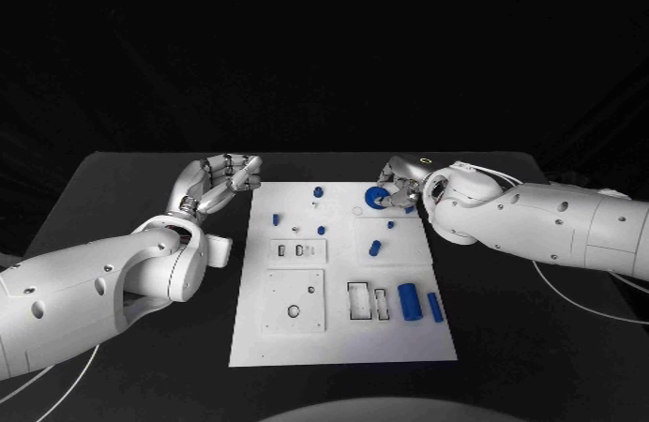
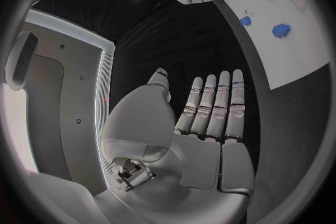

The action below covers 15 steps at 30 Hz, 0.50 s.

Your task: Assemble the parts on the task board

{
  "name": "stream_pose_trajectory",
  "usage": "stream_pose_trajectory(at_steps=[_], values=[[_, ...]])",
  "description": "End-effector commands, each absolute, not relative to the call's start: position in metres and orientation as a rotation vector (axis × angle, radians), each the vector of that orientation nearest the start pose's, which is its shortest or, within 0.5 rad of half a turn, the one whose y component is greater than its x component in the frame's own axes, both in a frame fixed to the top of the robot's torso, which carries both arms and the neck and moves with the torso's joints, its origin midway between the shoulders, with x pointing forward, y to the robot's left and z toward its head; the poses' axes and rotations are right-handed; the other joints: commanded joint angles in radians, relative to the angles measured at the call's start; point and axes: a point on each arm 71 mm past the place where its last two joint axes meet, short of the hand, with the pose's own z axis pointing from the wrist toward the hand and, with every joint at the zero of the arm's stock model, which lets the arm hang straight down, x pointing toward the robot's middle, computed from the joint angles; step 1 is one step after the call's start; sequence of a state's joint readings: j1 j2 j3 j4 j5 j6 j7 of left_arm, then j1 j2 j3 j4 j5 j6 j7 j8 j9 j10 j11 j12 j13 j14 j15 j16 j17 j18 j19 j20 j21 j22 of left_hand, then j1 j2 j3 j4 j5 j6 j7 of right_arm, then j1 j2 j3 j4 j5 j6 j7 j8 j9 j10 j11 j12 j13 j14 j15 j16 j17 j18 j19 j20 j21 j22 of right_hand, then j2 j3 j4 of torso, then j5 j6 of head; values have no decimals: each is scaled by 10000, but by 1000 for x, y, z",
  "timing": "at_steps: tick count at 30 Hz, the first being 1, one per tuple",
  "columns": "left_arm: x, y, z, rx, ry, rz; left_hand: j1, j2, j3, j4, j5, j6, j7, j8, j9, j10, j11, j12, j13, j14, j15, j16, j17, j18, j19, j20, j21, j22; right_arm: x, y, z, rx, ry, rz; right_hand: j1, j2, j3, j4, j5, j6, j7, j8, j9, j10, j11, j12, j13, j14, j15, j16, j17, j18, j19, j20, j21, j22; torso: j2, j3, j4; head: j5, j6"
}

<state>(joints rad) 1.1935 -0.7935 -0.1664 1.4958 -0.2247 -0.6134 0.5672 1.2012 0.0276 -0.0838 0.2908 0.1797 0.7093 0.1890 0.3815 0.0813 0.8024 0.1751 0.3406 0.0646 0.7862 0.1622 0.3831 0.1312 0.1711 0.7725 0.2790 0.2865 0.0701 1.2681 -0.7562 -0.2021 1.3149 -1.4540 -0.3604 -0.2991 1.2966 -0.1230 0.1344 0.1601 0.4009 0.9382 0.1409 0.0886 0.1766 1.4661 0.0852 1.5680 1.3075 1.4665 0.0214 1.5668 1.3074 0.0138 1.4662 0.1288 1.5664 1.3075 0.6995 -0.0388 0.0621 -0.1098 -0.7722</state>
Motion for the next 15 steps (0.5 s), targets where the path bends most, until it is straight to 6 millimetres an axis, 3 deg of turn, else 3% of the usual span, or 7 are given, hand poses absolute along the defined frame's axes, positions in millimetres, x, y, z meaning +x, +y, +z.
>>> stream_pose_trajectory(at_steps=[1,15], values=[[477,202,-207,-7793,13046,-13147,-1,85,-76,3,63,57,332,-64,10,33,48,-41,0,-85,4,-6,10,113,-83,2,-53,-16,519,-236,-221,-554,17537,2807,2,-90,76,-16,51,76,14,53,18,1047,-3,28,2633,1043,15,40,2634,-138,1046,61,44,2633,3,0,1,-12,1],[477,203,-207,-7823,13069,-13114,4,91,-78,3,65,59,332,-68,10,33,48,-42,0,-87,4,-5,10,113,-85,3,-54,-15,520,-235,-223,-569,17800,2612,55,-85,159,-98,79,125,-3,146,124,1047,-22,28,2633,1043,-2,40,2634,-138,1046,46,44,2633,3,-4,-3,3,-24]])
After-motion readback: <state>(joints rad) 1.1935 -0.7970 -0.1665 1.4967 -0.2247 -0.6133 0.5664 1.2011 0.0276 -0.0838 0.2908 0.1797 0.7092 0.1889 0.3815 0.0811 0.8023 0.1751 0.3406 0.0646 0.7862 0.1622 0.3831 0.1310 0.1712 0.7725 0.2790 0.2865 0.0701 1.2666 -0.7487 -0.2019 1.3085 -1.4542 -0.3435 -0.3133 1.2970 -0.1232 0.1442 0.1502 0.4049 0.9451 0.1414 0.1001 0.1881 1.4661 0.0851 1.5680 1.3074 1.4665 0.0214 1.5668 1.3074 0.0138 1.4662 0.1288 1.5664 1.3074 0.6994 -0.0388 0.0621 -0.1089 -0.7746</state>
